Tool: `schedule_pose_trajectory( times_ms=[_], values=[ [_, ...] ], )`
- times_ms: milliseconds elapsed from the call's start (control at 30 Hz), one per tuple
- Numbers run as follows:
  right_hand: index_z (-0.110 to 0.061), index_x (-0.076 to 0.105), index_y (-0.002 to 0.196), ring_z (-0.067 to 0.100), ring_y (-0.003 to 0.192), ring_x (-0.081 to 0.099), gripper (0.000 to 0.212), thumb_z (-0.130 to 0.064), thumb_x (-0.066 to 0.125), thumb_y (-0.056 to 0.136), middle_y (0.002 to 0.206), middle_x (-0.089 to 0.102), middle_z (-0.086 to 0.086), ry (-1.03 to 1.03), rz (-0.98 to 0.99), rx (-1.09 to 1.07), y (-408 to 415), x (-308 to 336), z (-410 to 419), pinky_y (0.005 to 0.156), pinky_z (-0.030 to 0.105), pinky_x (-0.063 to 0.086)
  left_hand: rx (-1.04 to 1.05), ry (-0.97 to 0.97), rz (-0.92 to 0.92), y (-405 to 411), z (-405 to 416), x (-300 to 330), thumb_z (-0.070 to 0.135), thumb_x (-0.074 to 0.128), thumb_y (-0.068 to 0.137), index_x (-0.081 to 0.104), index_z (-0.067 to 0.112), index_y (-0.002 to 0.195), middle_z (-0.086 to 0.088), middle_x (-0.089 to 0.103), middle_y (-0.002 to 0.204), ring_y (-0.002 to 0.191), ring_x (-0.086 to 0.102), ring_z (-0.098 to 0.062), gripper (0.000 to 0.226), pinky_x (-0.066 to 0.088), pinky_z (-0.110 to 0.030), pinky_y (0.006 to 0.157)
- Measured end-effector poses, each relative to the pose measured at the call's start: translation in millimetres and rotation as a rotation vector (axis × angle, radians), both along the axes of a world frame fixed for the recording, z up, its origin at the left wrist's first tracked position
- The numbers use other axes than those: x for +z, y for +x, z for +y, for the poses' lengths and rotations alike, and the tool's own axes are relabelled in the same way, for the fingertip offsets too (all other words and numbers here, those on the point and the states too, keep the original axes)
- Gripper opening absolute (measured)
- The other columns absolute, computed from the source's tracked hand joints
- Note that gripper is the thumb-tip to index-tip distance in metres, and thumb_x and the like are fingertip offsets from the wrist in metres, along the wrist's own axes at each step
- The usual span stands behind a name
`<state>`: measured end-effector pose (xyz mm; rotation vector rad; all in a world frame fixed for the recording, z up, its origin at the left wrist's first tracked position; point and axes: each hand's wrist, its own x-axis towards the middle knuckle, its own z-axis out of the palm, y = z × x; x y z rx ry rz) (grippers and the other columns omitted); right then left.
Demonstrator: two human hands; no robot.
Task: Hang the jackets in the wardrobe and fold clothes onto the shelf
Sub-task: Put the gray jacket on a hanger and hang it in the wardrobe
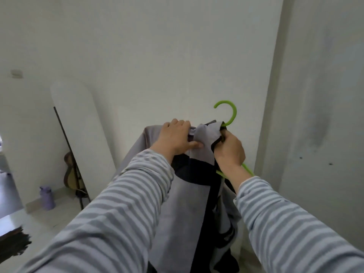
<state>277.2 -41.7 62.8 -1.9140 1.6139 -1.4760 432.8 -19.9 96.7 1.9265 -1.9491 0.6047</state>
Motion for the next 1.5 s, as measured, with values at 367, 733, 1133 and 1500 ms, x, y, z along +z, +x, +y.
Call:
schedule_pose_trajectory(
  times_ms=[367, 733, 1133, 1500],
  values=[
    [-0.019, 0.051, 0.109, 0.03, 0.107, 0.044, 0.037, -0.029, 0.069, 0.078, 0.112, 0.049, 0.006, -0.248, 0.201, -0.352, -63, -34, 9, 0.083, 0.041, 0.037, -0.041, -0.227, 0.2, -50, -12, 10, 0.061, 0.051, 0.085, 0.05, 0.016, 0.101, -0.005, 0.058, 0.114, 0.114, 0.046, -0.027, 0.047, 0.028, -0.04, 0.089],
    [-0.024, 0.055, 0.093, 0.024, 0.086, 0.058, 0.006, -0.03, 0.055, 0.091, 0.104, 0.063, 0.004, 0.363, -0.066, -0.095, -103, -89, -12, 0.072, 0.03, 0.046, -0.123, -0.316, 0.263, -95, -11, 57, 0.061, 0.054, 0.084, 0.046, 0.018, 0.09, 0.0, 0.053, 0.095, 0.107, 0.048, -0.026, 0.045, 0.023, -0.037, 0.079],
    [-0.022, 0.047, 0.089, 0.035, 0.09, 0.058, 0.015, -0.027, 0.037, 0.099, 0.099, 0.062, 0.015, 0.11, -0.165, -0.157, -188, -13, -40, 0.069, 0.034, 0.038, -0.065, -0.24, 0.297, -49, -12, 41, 0.067, 0.054, 0.079, 0.043, 0.019, 0.077, 0.003, 0.049, 0.074, 0.085, 0.044, -0.022, 0.05, 0.026, -0.037, 0.074],
    [-0.016, 0.052, 0.087, 0.031, 0.082, 0.056, 0.02, -0.027, 0.04, 0.099, 0.091, 0.063, 0.005, -0.126, -0.146, -0.118, -178, 49, -38, 0.066, 0.033, 0.04, 0.085, -0.111, 0.26, -35, -12, 13, 0.068, 0.054, 0.079, 0.042, 0.024, 0.074, 0.003, 0.05, 0.086, 0.096, 0.047, -0.026, 0.046, 0.028, -0.039, 0.079]
  ],
)
